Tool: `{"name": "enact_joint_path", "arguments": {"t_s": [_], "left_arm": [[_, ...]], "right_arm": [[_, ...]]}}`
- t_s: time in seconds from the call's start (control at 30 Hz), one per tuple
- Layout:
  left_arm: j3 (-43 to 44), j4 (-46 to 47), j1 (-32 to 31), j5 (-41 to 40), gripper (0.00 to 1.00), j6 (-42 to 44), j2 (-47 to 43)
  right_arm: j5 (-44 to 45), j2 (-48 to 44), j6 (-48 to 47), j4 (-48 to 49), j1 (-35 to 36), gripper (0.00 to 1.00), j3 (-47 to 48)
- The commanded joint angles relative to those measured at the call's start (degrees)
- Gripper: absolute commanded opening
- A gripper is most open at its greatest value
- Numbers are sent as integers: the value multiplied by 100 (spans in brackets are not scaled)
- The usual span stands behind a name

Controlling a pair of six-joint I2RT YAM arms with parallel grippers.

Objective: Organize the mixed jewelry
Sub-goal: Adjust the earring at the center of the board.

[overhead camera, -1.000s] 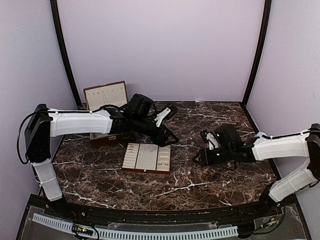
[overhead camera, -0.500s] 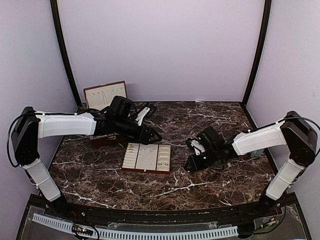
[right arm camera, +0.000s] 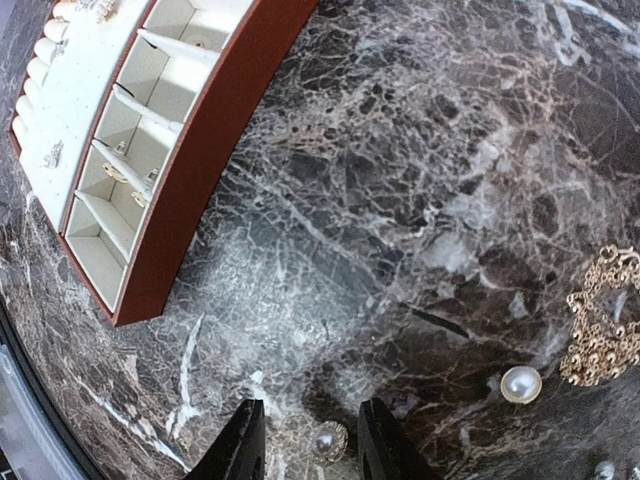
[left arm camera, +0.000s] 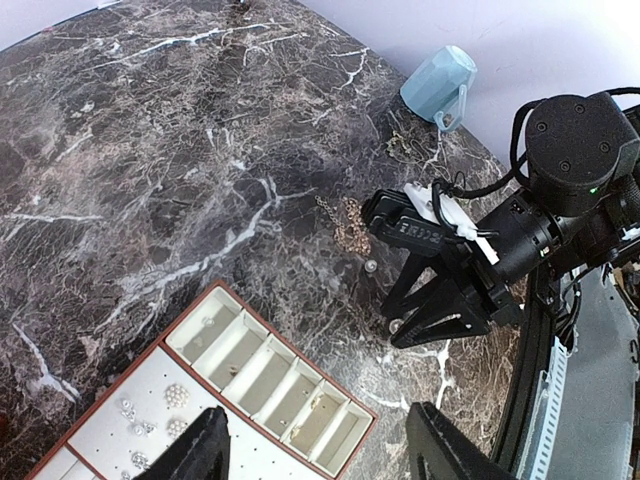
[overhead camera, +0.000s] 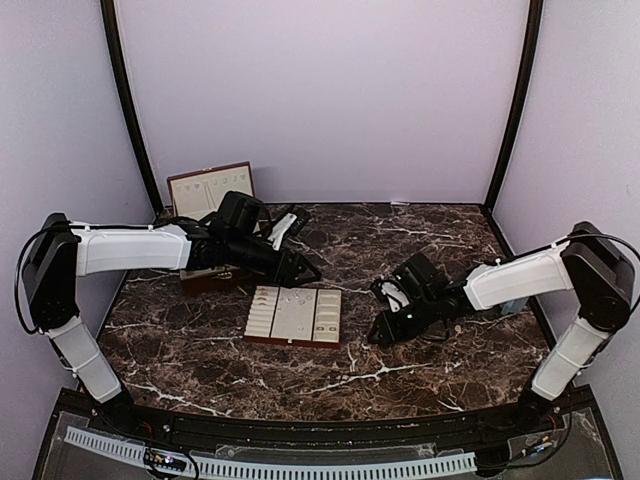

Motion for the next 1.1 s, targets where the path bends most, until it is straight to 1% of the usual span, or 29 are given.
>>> {"name": "enact_joint_path", "arguments": {"t_s": [0.0,0.37,0.77,0.87,1.07], "left_arm": [[-39,-22,35,90,64,118,-167],[-10,-81,35,55,64,169,-107],[-33,-90,40,66,64,196,-83],[-39,-109,35,65,64,196,-96],[-14,-260,38,129,64,194,-145]], "right_arm": [[-140,-184,429,-53,84,33,-240],[-455,-451,1292,598,267,33,-759],[-744,-389,1811,1245,550,34,-833],[-635,-469,1906,1176,589,33,-832],[174,-995,1983,357,590,33,-723]]}}
